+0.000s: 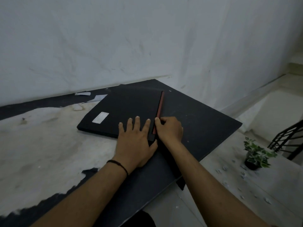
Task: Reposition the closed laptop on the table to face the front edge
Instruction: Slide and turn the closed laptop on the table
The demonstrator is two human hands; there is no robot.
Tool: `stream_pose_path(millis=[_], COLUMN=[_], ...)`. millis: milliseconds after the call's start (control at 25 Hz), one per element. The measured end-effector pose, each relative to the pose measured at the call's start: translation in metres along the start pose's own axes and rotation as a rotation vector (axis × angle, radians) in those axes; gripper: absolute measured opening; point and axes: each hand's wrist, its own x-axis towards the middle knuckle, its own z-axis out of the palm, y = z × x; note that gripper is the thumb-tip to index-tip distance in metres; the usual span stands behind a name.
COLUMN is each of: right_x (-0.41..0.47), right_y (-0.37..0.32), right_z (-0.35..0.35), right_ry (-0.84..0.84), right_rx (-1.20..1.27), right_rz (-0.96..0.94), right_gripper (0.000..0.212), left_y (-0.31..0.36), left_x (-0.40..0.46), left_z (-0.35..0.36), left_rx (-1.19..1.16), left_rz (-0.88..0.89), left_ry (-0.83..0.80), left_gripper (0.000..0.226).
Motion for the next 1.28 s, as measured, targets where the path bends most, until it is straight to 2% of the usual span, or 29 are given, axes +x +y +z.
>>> stream_pose_path(millis=[120,280,440,600,720,920,1120,1280], right_x=[-0.002,0.04,0.091,0.136,0.165,0.208,0.225,0.208], right_y=[-0.002,0.007,0.015,0.017,0.015,0.01,0.011,0.016], right_z=[-0.003,-0.012,-0.002,0.022,0.038,0.054,0.057,0.044], right_ry=[-0.016,-0.089,-0.135,-0.157,-0.164,-0.23,-0.234,-0.192], right_rx=[0.043,0.045,0.039,-0.033,-0.058,-0.054,-0.063,0.066], right_rz=[-0.009,0.021,0.041,-0.004,-0.033,-0.015,-0.012,0.009], right_gripper=[0.032,0.035,0.056,0.068,0.069,0.083,0.08,0.078], left_y=[-0.007,0.006,0.013,0.02,0.025,0.028,0.026,0.029], left_x=[-0.009,0.013,0.066,0.114,0.143,0.164,0.163,0.146], left_z=[-0.007,-0.016,-0.024,-0.014,-0.011,-0.006,-0.009,-0.022], left_rx=[0.007,-0.046,-0.134,-0.128,-0.108,-0.026,0.009,0.037], left_rz=[-0.001,-0.088,-0.202,-0.263,-0.275,-0.264,-0.254,-0.218], left_ry=[-0.022,-0.109,-0.244,-0.259,-0.278,-0.276,-0.3,-0.336], left_gripper=[0.084,0.088,0.092,0.097,0.098,0.097,0.1,0.099])
